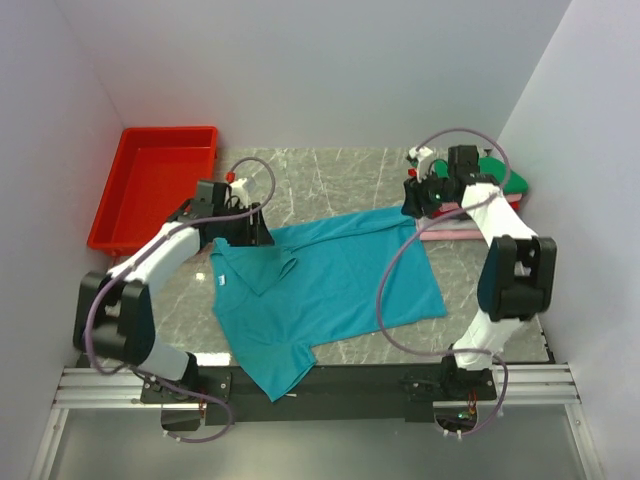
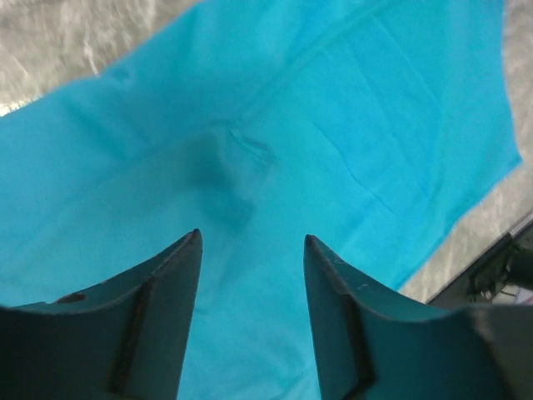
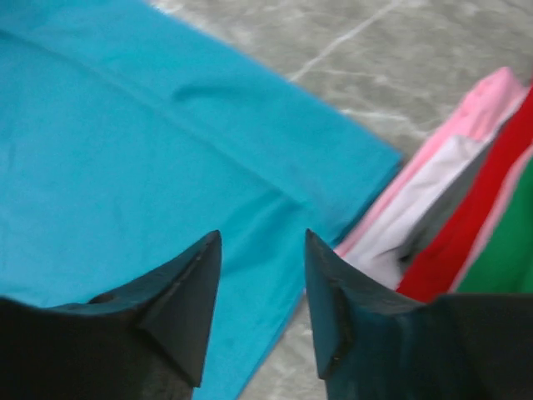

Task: Fold and stack the t-shirts
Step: Fold the tshirt

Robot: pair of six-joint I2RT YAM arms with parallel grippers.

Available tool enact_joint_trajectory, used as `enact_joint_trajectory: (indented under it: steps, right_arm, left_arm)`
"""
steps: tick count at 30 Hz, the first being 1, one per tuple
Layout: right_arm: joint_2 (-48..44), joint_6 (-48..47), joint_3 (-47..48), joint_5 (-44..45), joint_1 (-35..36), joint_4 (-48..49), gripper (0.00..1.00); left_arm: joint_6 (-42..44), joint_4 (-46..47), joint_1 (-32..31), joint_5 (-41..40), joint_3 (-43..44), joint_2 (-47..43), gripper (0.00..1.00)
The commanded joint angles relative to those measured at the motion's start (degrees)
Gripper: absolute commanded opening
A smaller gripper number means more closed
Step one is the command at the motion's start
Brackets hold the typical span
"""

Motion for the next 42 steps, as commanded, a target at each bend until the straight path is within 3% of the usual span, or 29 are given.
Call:
enact_joint_trajectory:
  steps: [1, 2, 11, 16, 20, 28, 32, 33, 35, 39, 42]
  right_arm:
    - [7.3, 4.9, 10.1, 4.8, -0.3, -2.8, 0.5]
    - [8.7, 5.7, 11.7, 5.8, -0.2, -3.2, 0.46]
    - [18.8, 4.1, 20.6, 13.4, 0.9, -7.8, 0.35]
    - [21.0, 3.2, 19.3, 15.7, 2.6, -6.9, 0.33]
    - [22.2, 1.4, 19.3, 16.6, 3.1, -8.7, 0.2]
    - [16.6, -5.5, 13.3, 19.4, 2.8, -13.4, 0.05]
    - [11.3, -8.9, 10.3, 18.7, 2.7, -15.3, 0.04]
    - [10.2, -9.7, 10.2, 17.8, 2.8, -16.2, 0.04]
    - [8.8, -12.1, 9.8, 14.8, 3.0, -18.4, 0.05]
    - [3.7, -16.1, 7.6, 9.2, 2.9, -21.5, 0.1]
    - [-1.1, -22.7, 4.3, 3.3, 3.9, -26.3, 0.2]
  left_arm:
    - [-1.3, 2.1, 0.0, -1.2, 3.5, 4.3, 0.56]
    - [-1.2, 2.1, -0.1, -1.8, 4.2, 4.8, 0.56]
    - [1.1, 3.2, 0.0, -7.1, 1.9, 3.4, 0.57]
    - [1.8, 2.8, 0.0, -7.0, 2.0, 3.4, 0.57]
    - [2.0, 2.6, 0.0, -7.3, 1.4, 3.1, 0.57]
    - [-0.7, 5.0, 0.3, -13.3, 0.5, -3.0, 0.58]
    - [-4.6, 10.4, 2.5, -12.8, -3.1, -14.8, 0.72]
    - [-8.0, 11.6, 3.3, -11.9, -4.1, -16.7, 0.86]
    - [-12.2, 13.9, 5.2, -9.5, -7.3, -21.4, 0.99]
    - [-19.9, 12.6, 6.4, 0.3, -11.1, -25.0, 0.99]
    - [-24.7, 9.1, 6.4, 7.9, -14.3, -26.3, 0.9]
